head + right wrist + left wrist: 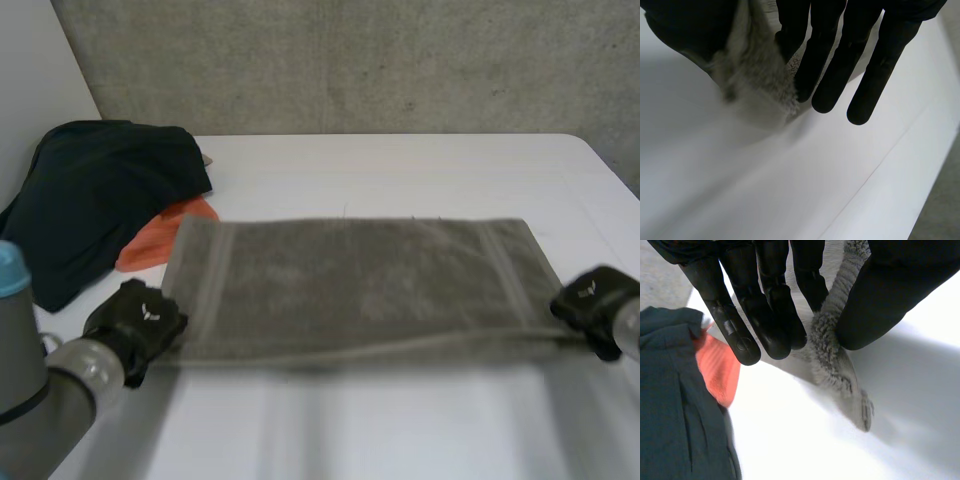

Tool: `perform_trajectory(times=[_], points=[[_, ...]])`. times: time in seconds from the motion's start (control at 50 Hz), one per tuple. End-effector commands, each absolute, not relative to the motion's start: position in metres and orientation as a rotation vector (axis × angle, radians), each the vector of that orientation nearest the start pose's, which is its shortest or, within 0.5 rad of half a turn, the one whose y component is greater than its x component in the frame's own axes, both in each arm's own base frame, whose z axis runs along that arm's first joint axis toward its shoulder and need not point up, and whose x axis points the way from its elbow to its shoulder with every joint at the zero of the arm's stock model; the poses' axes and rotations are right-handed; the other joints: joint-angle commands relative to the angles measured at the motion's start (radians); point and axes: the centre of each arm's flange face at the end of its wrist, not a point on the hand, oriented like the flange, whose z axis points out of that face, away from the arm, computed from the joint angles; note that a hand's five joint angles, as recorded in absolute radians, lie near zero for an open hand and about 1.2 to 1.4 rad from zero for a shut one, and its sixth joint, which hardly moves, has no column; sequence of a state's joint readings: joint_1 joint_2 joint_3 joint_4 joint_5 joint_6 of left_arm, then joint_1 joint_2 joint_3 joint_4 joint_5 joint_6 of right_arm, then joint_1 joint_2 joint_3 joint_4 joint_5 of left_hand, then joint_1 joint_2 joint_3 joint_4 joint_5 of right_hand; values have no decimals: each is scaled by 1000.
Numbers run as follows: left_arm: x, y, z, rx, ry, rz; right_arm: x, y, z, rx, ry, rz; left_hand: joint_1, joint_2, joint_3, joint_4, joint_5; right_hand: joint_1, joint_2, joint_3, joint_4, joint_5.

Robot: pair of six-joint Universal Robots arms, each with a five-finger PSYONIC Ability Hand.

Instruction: Fold the laundry.

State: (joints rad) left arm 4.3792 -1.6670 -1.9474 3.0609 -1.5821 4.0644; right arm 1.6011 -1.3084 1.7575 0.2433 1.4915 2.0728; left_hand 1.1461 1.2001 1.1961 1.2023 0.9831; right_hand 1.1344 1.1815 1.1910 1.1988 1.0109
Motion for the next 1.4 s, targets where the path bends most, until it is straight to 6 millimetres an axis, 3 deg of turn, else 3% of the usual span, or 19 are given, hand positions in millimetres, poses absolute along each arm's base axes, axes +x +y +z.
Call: perform_trajectory(times=[0.02, 0.1, 0.18, 0.3, 0.4, 0.56, 0.58, 0.6, 0.62, 0.64, 0.68, 0.76, 0.86, 0.92, 1.0, 1.06, 1.12, 1.24, 1.4], points=[[-208, -206, 185, 1443, 1958, -1424, 142, -276, 177, -1716, 2718, -1479, 250, 196, 200, 194, 239, 262, 215, 205, 197, 211], [-225, -235, 182, 1401, 1868, -1554, 150, -299, 186, -1569, 2671, -1711, 250, 196, 200, 194, 239, 262, 215, 205, 197, 211], [-245, -265, 176, 1341, 1779, -1687, 162, -330, 168, -1450, 2620, -1819, 250, 196, 200, 194, 239, 262, 215, 205, 197, 211], [-266, -314, 170, 1220, 1720, -1851, 181, -359, 160, -1415, 2540, -1946, 250, 196, 200, 194, 239, 262, 215, 205, 197, 211], [-283, -346, 163, 1184, 1680, -1887, 184, -393, 147, -1386, 2564, -2033, 250, 196, 200, 194, 239, 262, 215, 205, 197, 211], [-306, -382, 149, 1088, 1661, -1883, 194, -429, 136, -1347, 2534, -2162, 250, 196, 200, 194, 239, 262, 215, 205, 197, 211], [-308, -386, 148, 1072, 1659, -1889, 194, -432, 137, -1332, 2542, -2181, -232, -286, -282, -288, -243, 103, 56, 46, 39, 52], [-310, -387, 147, 1070, 1658, -1894, 194, -435, 138, -1320, 2552, -2203, -798, -852, -848, -854, -809, -468, -515, -525, -533, -519], [-312, -386, 147, 1075, 1658, -1896, 193, -437, 138, -1308, 2580, -2221, -972, -1026, -1022, -1028, -983, -960, -1007, -1016, -1024, -1011], [-316, -383, 147, 1092, 1654, -1904, 194, -438, 141, -1290, 2589, -2235, -745, -799, -795, -801, -756, -960, -1007, -1016, -1024, -1011], [-326, -377, 149, 1118, 1635, -1937, 197, -437, 147, -1259, 2590, -2260, -972, -1026, -1022, -1028, -983, -960, -1007, -1016, -1024, -1011], [-336, -368, 160, 1140, 1615, -1986, 204, -429, 181, -1180, 2517, -2360, -972, -1026, -1022, -1028, -983, -960, -1007, -1016, -1024, -1011], [-330, -359, 200, 1085, 1578, -2050, 199, -406, 235, -1004, 2413, -2452, -972, -1026, -1022, -1028, -983, -960, -1007, -1016, -1024, -1011], [-322, -348, 220, 1042, 1602, -2094, 201, -388, 251, -1028, 2325, -2426, -972, -1026, -1022, -1028, -983, -960, -1007, -1016, -1024, -1011], [-307, -330, 235, 965, 1710, -2161, 190, -366, 238, -1132, 2366, -2185, -972, -1026, -1022, -1028, -983, -960, -1007, -1016, -1024, -1011], [-296, -318, 231, 939, 1819, -2182, 166, -345, 214, -1118, 2523, -1859, -972, -1026, -1022, -1028, -983, -960, -1007, -1016, -1024, -1011], [-290, -310, 223, 960, 1886, -2183, 155, -329, 189, -1068, 2605, -1649, -972, -1026, -1022, -1028, -983, -800, -847, -857, -865, -851], [-287, -299, 207, 1028, 1946, -2166, 144, -327, 162, -1040, 2600, -1687, -972, -1026, -1022, -1028, -983, -592, -639, -648, -656, -643], [-285, -302, 203, 1023, 1957, -2153, 139, -338, 129, -1037, 2583, -1771, -972, -1026, -1022, -1028, -983, -553, -600, -610, -618, -604]])
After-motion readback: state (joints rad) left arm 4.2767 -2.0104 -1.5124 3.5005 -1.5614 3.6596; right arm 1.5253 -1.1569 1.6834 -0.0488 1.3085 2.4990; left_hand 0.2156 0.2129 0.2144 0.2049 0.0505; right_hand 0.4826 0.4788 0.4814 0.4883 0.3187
